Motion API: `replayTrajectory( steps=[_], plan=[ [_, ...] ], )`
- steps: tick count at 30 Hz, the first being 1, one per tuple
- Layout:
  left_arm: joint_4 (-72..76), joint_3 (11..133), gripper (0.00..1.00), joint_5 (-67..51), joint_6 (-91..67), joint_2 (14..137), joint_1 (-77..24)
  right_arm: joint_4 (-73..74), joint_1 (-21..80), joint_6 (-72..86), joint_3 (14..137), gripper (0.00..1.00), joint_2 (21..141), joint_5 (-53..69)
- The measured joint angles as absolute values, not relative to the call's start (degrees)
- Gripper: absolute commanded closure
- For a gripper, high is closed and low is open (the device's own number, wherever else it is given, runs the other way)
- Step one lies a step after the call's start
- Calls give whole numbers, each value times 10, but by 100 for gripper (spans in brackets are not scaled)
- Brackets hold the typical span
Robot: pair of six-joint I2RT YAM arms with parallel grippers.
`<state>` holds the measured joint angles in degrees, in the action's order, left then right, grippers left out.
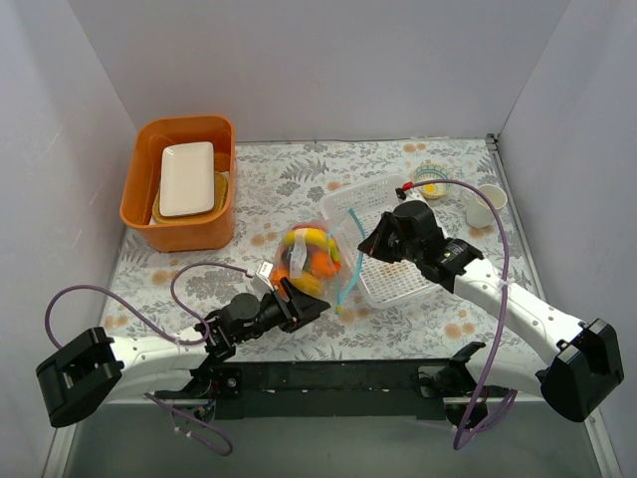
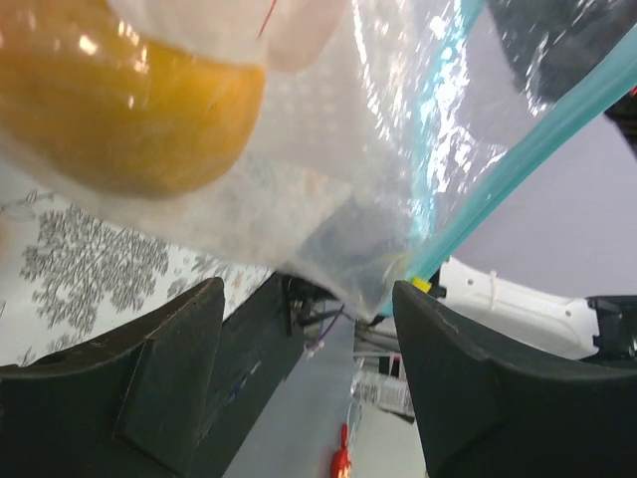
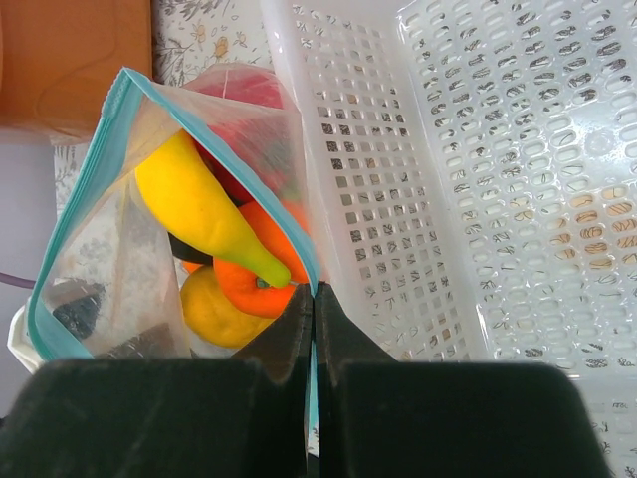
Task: Place the food in the zip-top bag and seal the zipper
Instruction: Zip the zipper food storage bag at the center of the board.
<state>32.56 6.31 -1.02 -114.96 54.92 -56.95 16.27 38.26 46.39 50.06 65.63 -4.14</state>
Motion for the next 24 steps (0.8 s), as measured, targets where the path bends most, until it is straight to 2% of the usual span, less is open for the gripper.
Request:
replayTrajectory(
  steps=[3,10,11,13,14,16,18,22,24],
  plan=[
    [373,65,33,13,-1149,581,-571,163,383,464,501,99,651,-41],
    [469,66,41,28,-1150,660,-572,163,383,464,501,99,650,-37],
    [477,66,49,29,-1150,663,-572,163,383,464,501,99,650,-37],
    [488,67,57,33,-1151,665,-572,163,383,464,501,99,650,-35],
    [493,69,67,36,-1150,666,-572,163,383,464,501,99,650,-34],
    [496,74,74,37,-1152,668,-572,164,383,464,501,99,650,-32],
    [498,81,86,37,-1152,668,-572,164,383,464,501,99,650,-30],
    [499,83,94,37,-1152,670,-572,164,383,463,501,99,649,-30],
    [497,83,97,37,-1151,670,-572,165,383,462,501,93,649,-30]
  ],
)
